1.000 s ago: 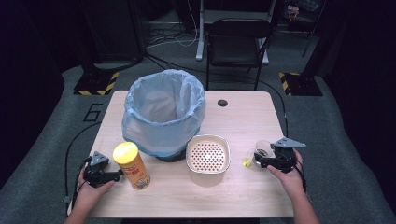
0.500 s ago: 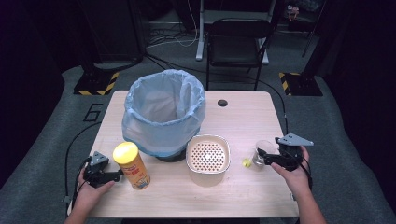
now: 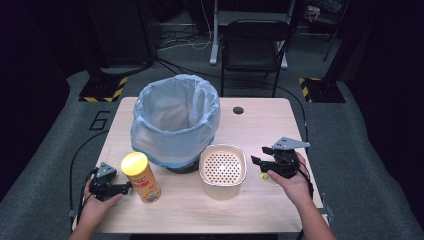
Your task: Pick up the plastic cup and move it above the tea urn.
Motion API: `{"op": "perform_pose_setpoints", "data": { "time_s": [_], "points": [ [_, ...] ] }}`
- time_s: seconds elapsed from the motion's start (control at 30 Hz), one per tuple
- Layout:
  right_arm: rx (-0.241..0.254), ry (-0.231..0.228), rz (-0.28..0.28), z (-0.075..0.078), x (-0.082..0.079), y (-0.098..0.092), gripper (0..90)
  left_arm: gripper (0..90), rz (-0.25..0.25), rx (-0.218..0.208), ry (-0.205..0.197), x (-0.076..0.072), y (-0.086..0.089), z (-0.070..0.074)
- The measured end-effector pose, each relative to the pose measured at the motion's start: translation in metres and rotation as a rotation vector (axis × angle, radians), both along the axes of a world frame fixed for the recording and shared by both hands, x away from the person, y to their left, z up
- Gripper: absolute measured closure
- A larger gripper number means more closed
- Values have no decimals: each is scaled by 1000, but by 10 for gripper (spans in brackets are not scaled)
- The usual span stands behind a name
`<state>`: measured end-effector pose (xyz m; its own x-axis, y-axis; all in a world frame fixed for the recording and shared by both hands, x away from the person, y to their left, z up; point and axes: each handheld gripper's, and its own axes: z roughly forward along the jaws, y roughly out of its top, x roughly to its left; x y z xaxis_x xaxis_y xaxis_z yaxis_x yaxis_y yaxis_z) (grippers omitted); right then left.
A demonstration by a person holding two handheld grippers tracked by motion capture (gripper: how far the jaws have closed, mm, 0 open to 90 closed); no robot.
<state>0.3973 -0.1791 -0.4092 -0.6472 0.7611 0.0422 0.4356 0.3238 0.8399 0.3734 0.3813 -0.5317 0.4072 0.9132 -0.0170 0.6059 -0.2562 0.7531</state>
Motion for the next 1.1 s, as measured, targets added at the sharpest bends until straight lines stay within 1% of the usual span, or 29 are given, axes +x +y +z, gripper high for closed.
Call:
{"op": "perform_pose_setpoints", "data": {
  "time_s": [0.13,0.2,0.3,0.4,0.47,0.53,0.57,0.6,0.63,0.83,0.93,1.0,1.03,1.07,1.1],
  "points": [
    [14,-9,25,3,1,12,430,142,0,0,0,0,0,0],
    [12,-15,37,2,1,18,430,142,0,0,0,0,0,0],
    [3,-9,51,-2,3,26,430,143,0,1,0,0,0,0],
    [-9,13,55,-8,6,34,432,142,0,0,0,0,0,0],
    [-24,24,56,-12,9,40,448,142,0,0,0,0,0,0],
    [-56,43,57,-16,10,46,483,143,0,0,0,0,0,0],
    [-75,44,59,-18,11,49,490,142,0,0,0,0,0,0],
    [-83,46,67,-20,10,50,513,142,0,0,-1,0,0,0],
    [-85,37,77,-20,9,50,519,143,0,0,0,0,0,0],
    [-73,51,71,-20,0,44,524,142,0,1,0,0,0,0],
    [-68,48,69,-21,-5,40,522,142,0,1,0,0,0,0],
    [-61,48,54,-21,-10,38,520,143,0,0,0,0,0,0],
    [-65,42,63,-22,-12,36,520,142,1,-1,0,0,0,0],
    [-60,44,56,-22,-15,35,519,143,1,-1,-1,0,0,0],
    [-62,43,60,-22,-18,33,517,143,0,0,0,0,0,0]
  ]
}}
